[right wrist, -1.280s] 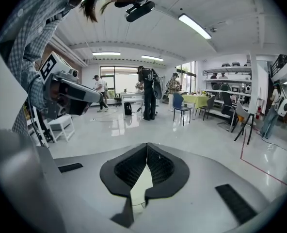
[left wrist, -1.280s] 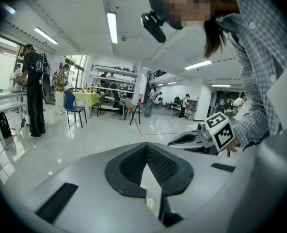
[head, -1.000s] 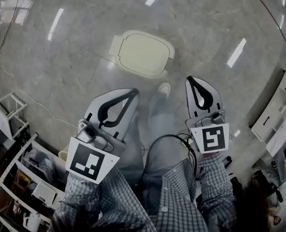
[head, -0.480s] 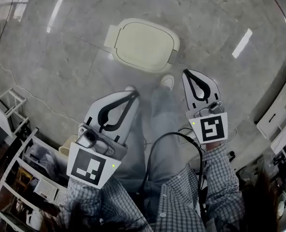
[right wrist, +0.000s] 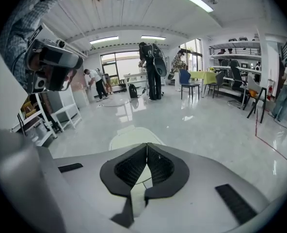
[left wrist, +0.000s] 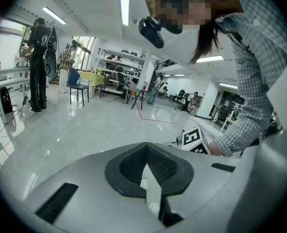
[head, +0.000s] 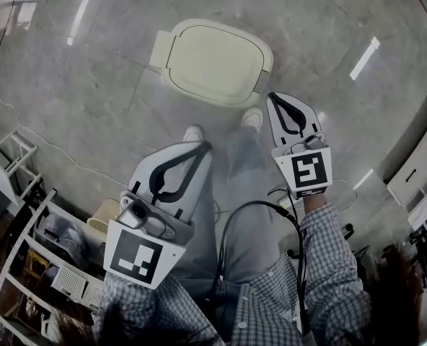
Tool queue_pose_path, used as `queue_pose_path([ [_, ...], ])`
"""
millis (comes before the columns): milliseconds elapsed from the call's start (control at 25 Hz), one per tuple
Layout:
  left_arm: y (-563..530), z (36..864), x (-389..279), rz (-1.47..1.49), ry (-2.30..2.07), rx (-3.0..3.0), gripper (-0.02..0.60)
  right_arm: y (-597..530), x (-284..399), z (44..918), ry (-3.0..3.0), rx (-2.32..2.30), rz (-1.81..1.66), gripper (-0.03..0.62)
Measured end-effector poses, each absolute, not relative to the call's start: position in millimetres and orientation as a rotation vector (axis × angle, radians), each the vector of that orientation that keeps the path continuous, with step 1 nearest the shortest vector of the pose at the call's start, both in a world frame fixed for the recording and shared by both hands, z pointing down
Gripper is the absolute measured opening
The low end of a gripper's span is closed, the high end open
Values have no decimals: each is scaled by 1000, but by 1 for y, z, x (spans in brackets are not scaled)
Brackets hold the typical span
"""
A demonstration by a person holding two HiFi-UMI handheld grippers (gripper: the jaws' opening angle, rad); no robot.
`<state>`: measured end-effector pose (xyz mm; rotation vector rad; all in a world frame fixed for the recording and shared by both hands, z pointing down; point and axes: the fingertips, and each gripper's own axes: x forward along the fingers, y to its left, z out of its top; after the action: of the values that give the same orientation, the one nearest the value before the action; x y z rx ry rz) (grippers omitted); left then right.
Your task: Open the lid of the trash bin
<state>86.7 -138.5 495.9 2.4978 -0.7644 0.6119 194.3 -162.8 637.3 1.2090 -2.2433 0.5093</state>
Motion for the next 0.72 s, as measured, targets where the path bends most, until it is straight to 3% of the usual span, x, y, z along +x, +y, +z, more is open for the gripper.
queue_pose_path([
  [720,-122,530,90,646,-718,2469,5,-148,198,744,-2091,1089,585,18],
])
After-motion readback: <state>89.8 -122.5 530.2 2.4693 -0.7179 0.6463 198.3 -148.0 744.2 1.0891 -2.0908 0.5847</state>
